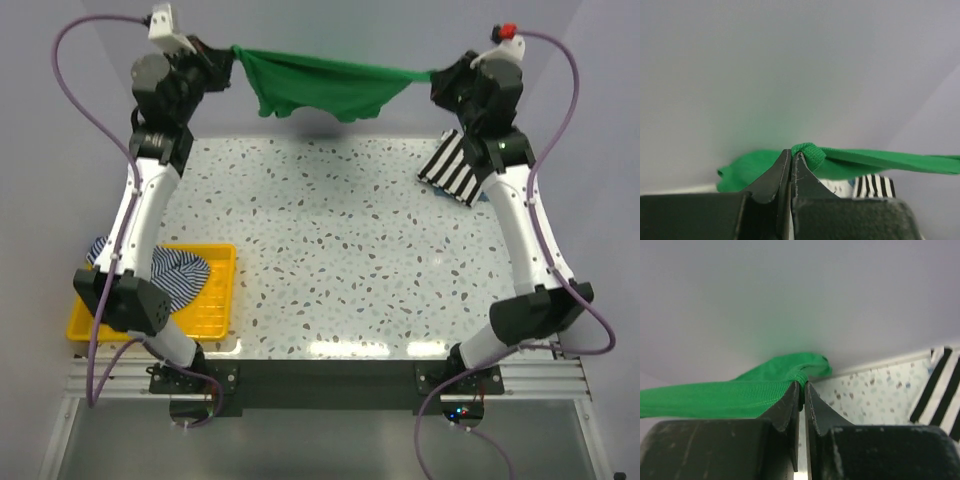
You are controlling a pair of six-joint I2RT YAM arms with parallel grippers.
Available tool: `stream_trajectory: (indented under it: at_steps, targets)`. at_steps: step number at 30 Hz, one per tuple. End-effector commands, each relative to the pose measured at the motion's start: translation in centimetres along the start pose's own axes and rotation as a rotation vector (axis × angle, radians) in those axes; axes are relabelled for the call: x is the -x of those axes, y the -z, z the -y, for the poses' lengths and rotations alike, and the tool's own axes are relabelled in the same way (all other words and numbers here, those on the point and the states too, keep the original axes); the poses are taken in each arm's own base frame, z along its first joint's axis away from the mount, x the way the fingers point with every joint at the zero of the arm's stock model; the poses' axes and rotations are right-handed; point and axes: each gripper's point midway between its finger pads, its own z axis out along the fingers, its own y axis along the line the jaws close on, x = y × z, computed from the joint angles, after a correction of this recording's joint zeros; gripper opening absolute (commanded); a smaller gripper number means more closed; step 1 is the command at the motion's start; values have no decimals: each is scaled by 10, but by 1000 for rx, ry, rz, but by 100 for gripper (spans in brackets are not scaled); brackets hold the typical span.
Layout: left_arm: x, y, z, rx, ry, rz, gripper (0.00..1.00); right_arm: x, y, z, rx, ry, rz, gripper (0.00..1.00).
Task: Fold and stack the tank tops
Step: Flatten the tank top out
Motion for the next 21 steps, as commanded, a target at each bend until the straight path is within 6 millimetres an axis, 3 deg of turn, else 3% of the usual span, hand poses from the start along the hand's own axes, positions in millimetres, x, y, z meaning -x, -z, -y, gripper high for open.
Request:
stream_trajectory:
  at_steps: [1, 2, 3, 4, 5, 6, 7, 8, 9, 10, 11, 13, 14, 15, 18, 19, 21]
  targets:
    - [-61, 39, 12, -100, 132, -96, 0, -65, 24, 38, -71, -34, -130, 0]
    - [-84, 53, 8, -78, 169, -137, 0, -124, 36, 69, -134, -29, -251, 0]
    - [-108, 69, 3, -47, 210, -176, 0, -134, 55, 74, -140, -60, -270, 0]
    - [-156, 106, -7, 14, 297, -249, 2, -160, 66, 86, -160, -76, -322, 0]
    - [-182, 126, -7, 30, 332, -289, 4, -222, 90, 114, -206, -79, -459, 0]
    - [-194, 152, -1, 33, 349, -315, 4, -239, 107, 122, -220, -109, -495, 0]
    - [-253, 184, -10, 117, 361, -441, 8, -264, 123, 134, -244, -124, -557, 0]
    - [-275, 204, -10, 144, 362, -498, 12, -310, 155, 158, -302, -130, -678, 0]
    - [-286, 225, -4, 134, 367, -531, 20, -323, 171, 166, -330, -148, -702, 13]
    - [-325, 257, -4, 154, 374, -638, 25, -337, 186, 171, -340, -166, -744, 23]
    - [-337, 274, -3, 165, 382, -677, 30, -360, 210, 183, -371, -174, -813, 47]
    - [-352, 308, 0, 165, 397, -761, 41, -359, 227, 189, -395, -178, -802, 65]
    - [-352, 315, 1, 170, 392, -776, 45, -357, 236, 191, -411, -173, -812, 75]
    - [-343, 321, 2, 171, 373, -776, 51, -351, 238, 189, -405, -170, -792, 77]
    - [-328, 324, -3, 212, 312, -786, 56, -322, 240, 184, -397, -126, -729, 80]
    - [-312, 312, -2, 225, 292, -748, 56, -314, 237, 180, -379, -120, -709, 80]
    - [-316, 301, -11, 282, 258, -769, 54, -308, 231, 175, -353, -98, -688, 79]
